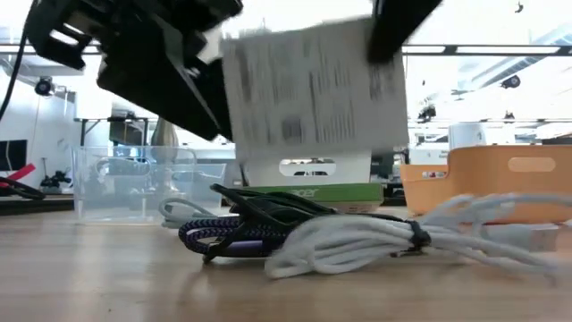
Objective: Pick and place items into bin
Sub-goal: Put the bottom white card reader box into the yellow bin
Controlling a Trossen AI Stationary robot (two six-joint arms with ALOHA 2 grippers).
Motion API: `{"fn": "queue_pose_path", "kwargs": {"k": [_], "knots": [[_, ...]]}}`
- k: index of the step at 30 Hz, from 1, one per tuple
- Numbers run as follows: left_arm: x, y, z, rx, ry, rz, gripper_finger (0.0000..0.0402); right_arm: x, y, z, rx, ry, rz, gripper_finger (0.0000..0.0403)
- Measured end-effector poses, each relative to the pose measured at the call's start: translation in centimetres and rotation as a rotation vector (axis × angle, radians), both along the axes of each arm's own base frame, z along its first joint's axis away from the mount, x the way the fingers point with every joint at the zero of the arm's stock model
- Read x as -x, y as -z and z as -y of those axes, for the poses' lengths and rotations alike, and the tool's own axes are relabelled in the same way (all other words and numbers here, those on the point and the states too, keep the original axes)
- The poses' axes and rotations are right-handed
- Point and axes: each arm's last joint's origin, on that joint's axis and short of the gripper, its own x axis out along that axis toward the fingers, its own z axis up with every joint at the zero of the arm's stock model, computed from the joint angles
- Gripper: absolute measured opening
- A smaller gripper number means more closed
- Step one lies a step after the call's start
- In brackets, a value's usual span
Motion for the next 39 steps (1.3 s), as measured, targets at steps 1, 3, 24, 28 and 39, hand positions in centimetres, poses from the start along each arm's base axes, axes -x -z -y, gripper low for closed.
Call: {"fn": "queue_pose_path", "kwargs": {"k": [1, 3, 24, 28, 39], "knots": [[0.3, -0.5, 0.1, -0.019, -0.015, 0.011, 0.0221, 0.4, -0.7, 0.3, -0.009, 0.031, 0.002, 0.0031], [0.8, -1.8, 0.2, -0.042, -0.048, 0.055, 0.0221, 1.6, -1.9, 1.1, -0.029, 0.151, -0.002, 0.0031], [2.7, -5.3, -1.1, 0.013, -0.342, 0.182, 0.0221, 15.9, -4.0, 11.6, -0.308, 1.513, 0.224, 0.0029], [2.7, -5.3, -1.2, 0.012, -0.343, 0.182, 0.0221, 15.6, -2.5, 13.3, -0.375, 1.500, 0.251, 0.0029], [2.7, -4.9, -1.2, 0.005, -0.341, 0.173, 0.0221, 14.2, 1.3, 16.0, -0.445, 1.515, 0.297, 0.0050]]}}
